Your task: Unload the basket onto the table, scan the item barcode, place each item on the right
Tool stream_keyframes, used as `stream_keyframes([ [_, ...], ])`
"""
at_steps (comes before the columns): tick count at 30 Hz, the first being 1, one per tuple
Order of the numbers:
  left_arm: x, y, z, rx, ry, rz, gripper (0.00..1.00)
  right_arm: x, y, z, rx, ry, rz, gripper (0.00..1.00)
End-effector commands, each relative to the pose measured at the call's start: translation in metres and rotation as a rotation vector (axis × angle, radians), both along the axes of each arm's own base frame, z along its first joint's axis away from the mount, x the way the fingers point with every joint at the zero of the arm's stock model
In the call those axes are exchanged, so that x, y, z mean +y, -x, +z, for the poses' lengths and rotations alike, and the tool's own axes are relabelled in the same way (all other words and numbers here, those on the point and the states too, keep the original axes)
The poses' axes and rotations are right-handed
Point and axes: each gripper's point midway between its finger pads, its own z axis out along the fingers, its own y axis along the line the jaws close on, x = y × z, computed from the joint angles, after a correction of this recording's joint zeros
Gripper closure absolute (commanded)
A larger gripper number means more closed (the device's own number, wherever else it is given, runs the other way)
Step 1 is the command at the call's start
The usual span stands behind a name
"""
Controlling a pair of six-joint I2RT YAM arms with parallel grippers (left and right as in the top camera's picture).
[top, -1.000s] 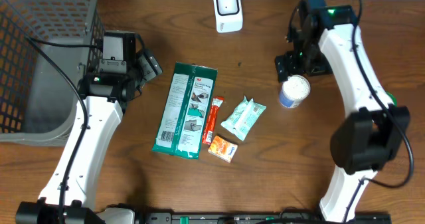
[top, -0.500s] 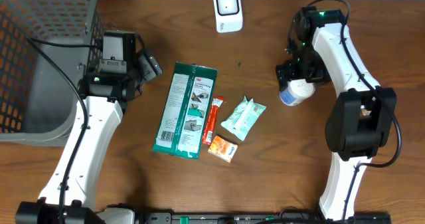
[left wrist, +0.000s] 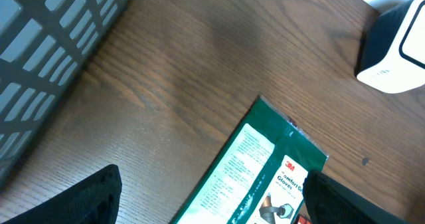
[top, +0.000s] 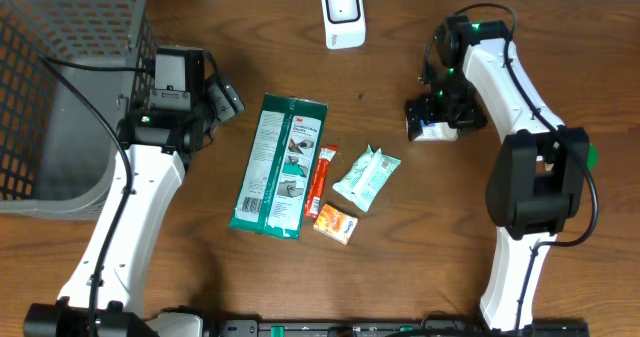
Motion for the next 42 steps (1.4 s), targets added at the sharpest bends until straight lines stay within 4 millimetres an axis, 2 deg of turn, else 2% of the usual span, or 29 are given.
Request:
stream_keyframes([
  [1,0.001,-0.001,0.004,-0.009,-0.011,-0.011,0.15,0.013,-0.013,0.017,-0.061,-0.027,0.011,0.01],
  [8,0.001,-0.001,0.004,-0.009,-0.011,-0.011,0.15,0.026,-0.03,0.054,-0.19,-0.055,0.035,0.01],
  [14,0.001,-0.001,0.004,-0.009,-0.011,-0.011,0.15,0.034,-0.031,0.054,-0.201,-0.055,0.011,0.01],
  [19,0.001,-0.001,0.004,-0.009,-0.011,-0.011,0.15,0.013,-0.049,0.056,-0.236,-0.067,-0.206,0.01],
  [23,0.001,-0.001,0.004,-0.009,-0.011,-0.011,0.15,0.011,-0.053,0.061,-0.217,-0.205,-0.27,0.01],
  [26,0.001,-0.001,0.004,-0.009,-0.011,-0.011,0.15,0.0,-0.055,0.062,-0.214,-0.225,-0.305,0.01],
  [31,0.001,-0.001,0.004,-0.009,-0.011,-0.011,0.15,-0.004,-0.053,0.061,-0.203,-0.222,-0.318,0.01],
  [36,0.001,-0.001,0.004,-0.009,-0.011,-0.011,0.15,-0.001,-0.051,0.059,-0.163,-0.212,-0.475,0.01],
  [39,0.001,-0.001,0.004,-0.009,-0.011,-0.011,0.15,0.001,-0.045,0.051,-0.124,-0.192,-0.545,0.01],
  [41,0.001,-0.001,0.004,-0.009,-0.011,-0.011,0.15,0.003,-0.041,0.046,-0.115,-0.19,-0.511,0.01],
  [42,0.001,-0.001,0.004,-0.009,-0.011,-0.011,0.15,0.005,-0.04,0.045,-0.123,-0.195,-0.435,0.01],
])
